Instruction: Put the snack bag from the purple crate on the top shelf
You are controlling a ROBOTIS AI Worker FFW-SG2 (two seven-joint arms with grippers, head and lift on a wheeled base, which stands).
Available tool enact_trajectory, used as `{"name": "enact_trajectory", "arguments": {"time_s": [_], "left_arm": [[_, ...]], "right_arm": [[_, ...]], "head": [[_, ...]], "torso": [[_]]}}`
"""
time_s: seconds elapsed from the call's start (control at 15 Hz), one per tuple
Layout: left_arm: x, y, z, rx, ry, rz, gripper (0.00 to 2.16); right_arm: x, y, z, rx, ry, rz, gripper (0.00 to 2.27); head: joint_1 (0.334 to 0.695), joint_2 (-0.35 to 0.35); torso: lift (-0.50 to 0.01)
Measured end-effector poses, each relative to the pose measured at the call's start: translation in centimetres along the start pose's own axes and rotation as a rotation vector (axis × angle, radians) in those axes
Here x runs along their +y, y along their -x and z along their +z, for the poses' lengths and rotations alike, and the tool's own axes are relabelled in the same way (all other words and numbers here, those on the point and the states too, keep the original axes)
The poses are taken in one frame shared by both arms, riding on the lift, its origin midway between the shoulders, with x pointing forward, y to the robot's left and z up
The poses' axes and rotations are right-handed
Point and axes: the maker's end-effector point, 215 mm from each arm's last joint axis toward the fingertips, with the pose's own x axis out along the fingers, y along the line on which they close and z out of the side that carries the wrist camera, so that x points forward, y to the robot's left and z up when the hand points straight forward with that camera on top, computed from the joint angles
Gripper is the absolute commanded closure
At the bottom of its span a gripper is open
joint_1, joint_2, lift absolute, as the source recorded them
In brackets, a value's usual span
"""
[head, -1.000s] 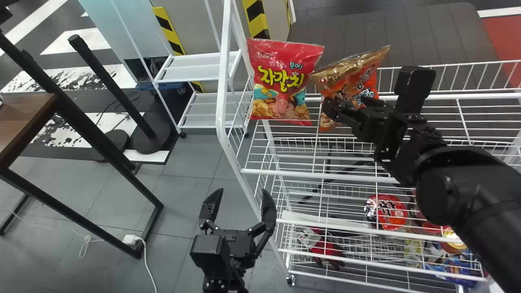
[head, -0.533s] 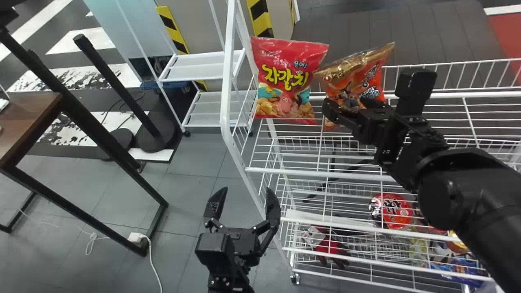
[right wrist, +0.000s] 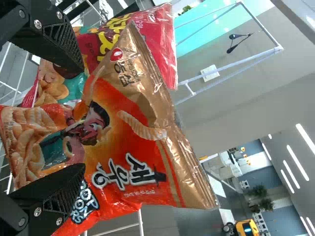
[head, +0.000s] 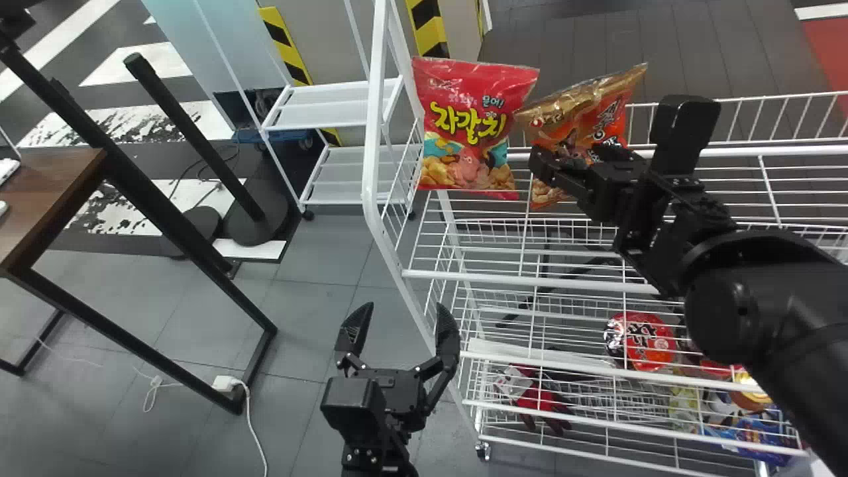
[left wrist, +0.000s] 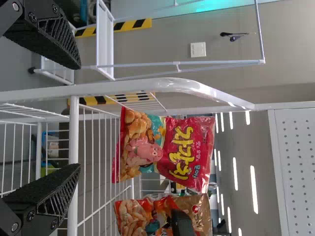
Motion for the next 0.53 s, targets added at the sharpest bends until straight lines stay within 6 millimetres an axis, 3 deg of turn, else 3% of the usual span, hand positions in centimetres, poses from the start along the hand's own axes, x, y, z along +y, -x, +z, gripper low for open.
{"name": "enact_trajectory", "arguments": {"time_s": [0.53], "left_arm": [[0.2,0.1,0.1,-0.005,0.0,0.002,0.11]], "right_arm": [[-0.5,-1.0,2.5,-0.027,0.01,-0.007,0.15]], "head": [[0.695,0.297]], "torso": [[-0.001]]}}
